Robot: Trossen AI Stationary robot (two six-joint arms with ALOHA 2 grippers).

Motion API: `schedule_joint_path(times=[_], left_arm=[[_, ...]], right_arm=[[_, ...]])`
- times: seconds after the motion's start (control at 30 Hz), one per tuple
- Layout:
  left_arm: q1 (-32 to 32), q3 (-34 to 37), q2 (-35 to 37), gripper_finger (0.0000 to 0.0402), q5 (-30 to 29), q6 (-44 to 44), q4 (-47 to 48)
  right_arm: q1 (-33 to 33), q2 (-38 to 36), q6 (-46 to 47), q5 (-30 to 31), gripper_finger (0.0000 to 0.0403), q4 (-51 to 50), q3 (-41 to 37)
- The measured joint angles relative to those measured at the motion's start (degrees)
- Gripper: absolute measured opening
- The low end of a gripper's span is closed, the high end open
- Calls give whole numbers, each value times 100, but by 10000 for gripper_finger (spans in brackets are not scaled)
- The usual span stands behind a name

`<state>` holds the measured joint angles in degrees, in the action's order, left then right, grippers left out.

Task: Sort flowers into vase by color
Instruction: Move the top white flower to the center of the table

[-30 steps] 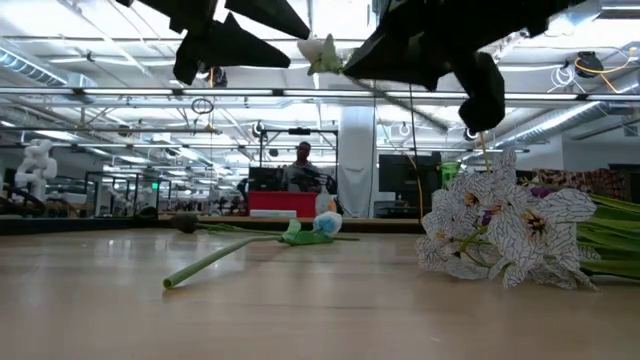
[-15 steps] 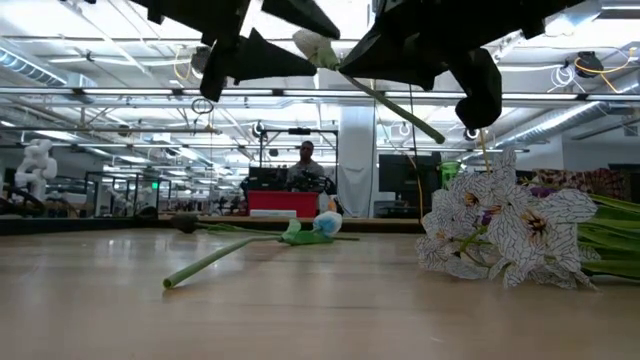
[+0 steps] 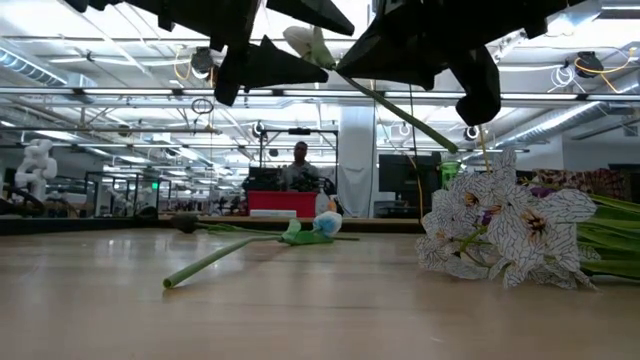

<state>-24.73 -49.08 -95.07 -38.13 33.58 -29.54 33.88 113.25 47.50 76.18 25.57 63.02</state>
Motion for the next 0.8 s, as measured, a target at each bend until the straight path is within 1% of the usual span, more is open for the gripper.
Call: schedule_joint_path(times=[0.23,0.33,0.47,0.67,0.8], left_arm=[[2,0,0,267,166,-153,-2],[2,0,0,252,166,-248,-7],[-2,0,4,208,167,-251,-20],[0,1,7,124,122,-272,-24],[-5,2,7,75,79,-343,-163]], right_arm=[[3,0,-531,0,0,267,0],[3,-2,-838,3,0,439,0],[17,-2,-1173,9,0,583,-4],[34,-2,-1338,25,0,583,-4],[32,-9,-1465,-78,0,592,-9]])
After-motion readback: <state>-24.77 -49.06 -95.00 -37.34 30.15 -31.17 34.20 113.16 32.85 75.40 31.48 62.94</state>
